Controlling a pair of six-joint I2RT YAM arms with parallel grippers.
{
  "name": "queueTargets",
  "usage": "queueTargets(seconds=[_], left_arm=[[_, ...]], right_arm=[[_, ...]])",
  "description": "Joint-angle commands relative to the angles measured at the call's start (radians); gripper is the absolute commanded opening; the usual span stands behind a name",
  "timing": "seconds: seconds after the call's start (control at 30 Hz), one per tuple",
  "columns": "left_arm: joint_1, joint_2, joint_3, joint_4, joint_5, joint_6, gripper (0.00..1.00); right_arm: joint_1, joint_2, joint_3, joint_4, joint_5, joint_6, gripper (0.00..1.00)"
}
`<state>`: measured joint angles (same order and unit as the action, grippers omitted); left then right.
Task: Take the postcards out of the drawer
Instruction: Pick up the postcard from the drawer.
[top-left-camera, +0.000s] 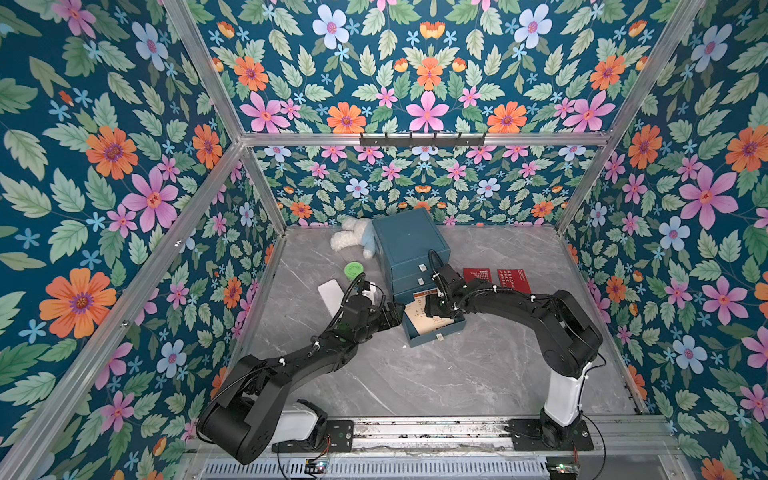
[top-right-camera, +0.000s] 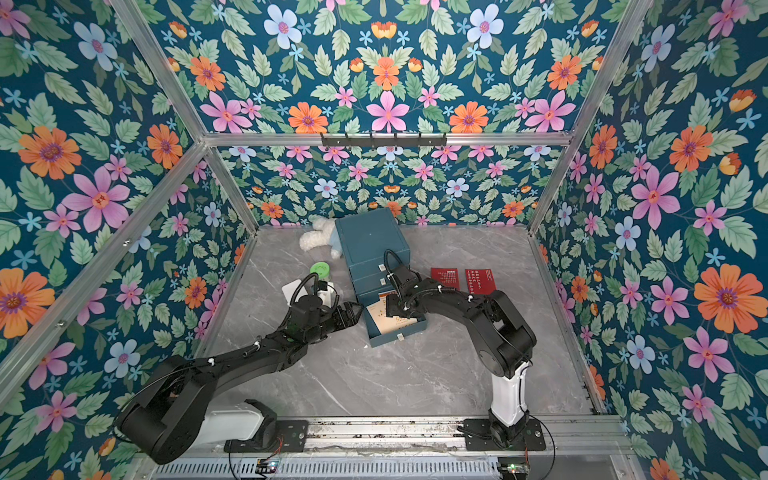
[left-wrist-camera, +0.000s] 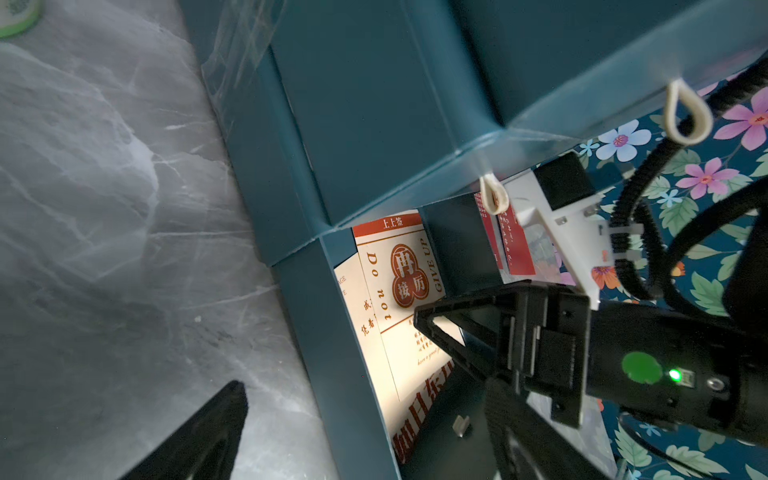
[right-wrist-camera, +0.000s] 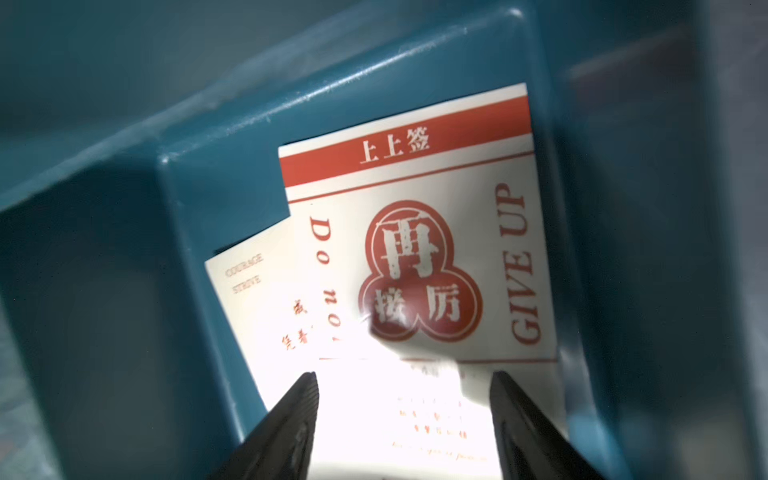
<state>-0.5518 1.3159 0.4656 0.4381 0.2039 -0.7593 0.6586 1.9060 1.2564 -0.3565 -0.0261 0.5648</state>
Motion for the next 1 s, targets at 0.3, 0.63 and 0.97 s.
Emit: queueTargets(seconds=[0.3, 0.63, 0.97], left_arm=[[0.001, 0.015, 0.022, 0.016, 0.0, 0.001, 0.93], [0.001, 0.002, 0.01, 0.012, -0.009, -0.001, 0.93], [0.001, 0.017, 0.011, 0.028, 0.001, -0.004, 0.93]], right_arm=[[0.017, 0.05, 0.035, 0.027, -0.101, -0.021, 0.68], [0.017, -0.03, 0.0, 0.043, -0.068, -0.017, 0.68], [0.018, -0.04, 0.031, -0.099, 0.123, -0.028, 0.71]])
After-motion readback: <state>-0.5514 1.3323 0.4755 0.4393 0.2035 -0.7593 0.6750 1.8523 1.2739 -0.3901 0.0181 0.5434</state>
